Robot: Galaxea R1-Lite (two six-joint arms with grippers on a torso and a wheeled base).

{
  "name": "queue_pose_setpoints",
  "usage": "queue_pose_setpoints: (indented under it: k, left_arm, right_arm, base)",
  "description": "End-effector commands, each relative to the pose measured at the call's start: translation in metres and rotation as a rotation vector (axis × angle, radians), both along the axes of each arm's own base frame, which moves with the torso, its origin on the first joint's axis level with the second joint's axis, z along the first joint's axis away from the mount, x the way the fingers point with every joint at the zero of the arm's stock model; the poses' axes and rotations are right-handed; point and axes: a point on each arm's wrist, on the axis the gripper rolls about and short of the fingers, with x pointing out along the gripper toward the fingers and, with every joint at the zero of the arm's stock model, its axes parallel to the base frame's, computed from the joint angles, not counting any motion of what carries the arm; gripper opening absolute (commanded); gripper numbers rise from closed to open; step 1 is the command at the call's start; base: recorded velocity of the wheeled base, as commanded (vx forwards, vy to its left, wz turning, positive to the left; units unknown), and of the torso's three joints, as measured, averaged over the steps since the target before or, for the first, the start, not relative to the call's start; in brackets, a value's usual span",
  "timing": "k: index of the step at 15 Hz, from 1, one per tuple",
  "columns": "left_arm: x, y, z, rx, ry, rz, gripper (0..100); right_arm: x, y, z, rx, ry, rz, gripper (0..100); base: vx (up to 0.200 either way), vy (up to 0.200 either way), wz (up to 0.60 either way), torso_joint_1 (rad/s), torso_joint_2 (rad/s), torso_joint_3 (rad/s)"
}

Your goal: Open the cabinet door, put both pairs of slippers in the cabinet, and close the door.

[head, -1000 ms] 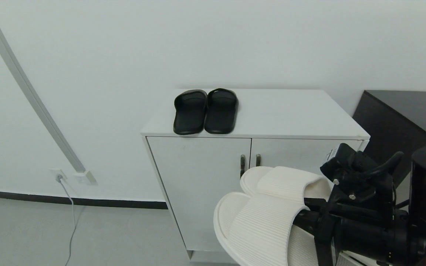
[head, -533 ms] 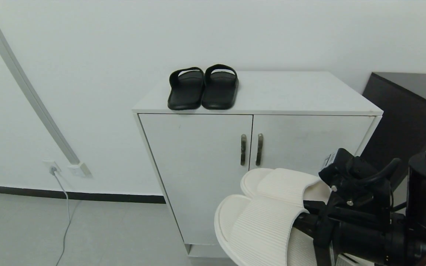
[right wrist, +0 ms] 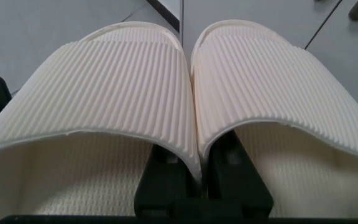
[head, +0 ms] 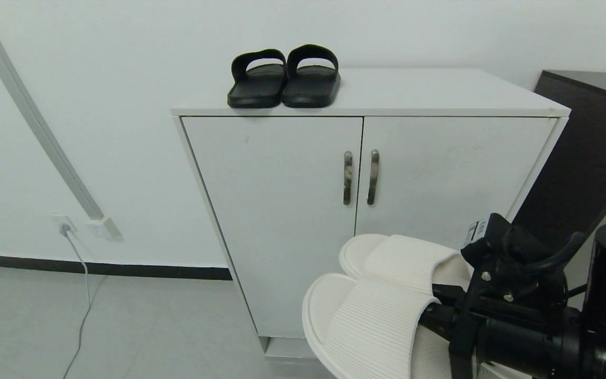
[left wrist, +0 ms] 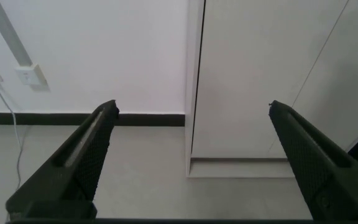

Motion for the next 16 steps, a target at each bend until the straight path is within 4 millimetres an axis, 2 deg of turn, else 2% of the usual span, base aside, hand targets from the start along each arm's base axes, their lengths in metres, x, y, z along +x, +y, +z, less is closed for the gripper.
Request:
queue_pose_setpoints:
  k: [1, 6, 11, 12, 13, 16]
  left_arm:
    - [0.000, 0.000, 0.000, 0.000, 0.002, 0.000, 100]
    - [0.000, 0.000, 0.000, 0.003, 0.002, -0.002, 100]
    - [-0.001, 0.000, 0.006, 0.015, -0.034, 0.000, 100]
    - [-0.010, 0.000, 0.048, -0.019, -0.141, -0.008, 100]
    - [-0.009, 0.000, 0.069, -0.026, -0.112, -0.014, 100]
    - [0.024, -0.004, 0.098, -0.028, 0.021, -0.187, 100]
  right_arm:
    - [-0.001, 0.000, -0.001, -0.002, 0.001, 0.004, 0]
    - [-0.001, -0.002, -0.003, -0.003, 0.007, 0.002, 0]
    - [-0.002, -0.003, -0.009, -0.020, 0.027, 0.004, 0]
    - [-0.001, -0.001, -0.011, -0.023, 0.034, 0.028, 0]
    - [0.000, 0.001, -0.013, -0.032, 0.039, 0.038, 0]
    - [0.000, 0.001, -0.018, -0.047, 0.051, 0.038, 0]
  base:
    - [0.000, 0.000, 0.00, -0.071, 0.46, 0.359]
    - [0.000, 0.000, 0.00, -0.026, 0.43, 0.400]
    - [0.000, 0.000, 0.00, 0.001, 0.10, 0.089]
    - [0.000, 0.000, 0.00, 0.000, 0.00, 0.000]
    - [0.000, 0.000, 0.00, 0.000, 0.00, 0.000]
    - [0.000, 0.000, 0.00, 0.000, 0.00, 0.000]
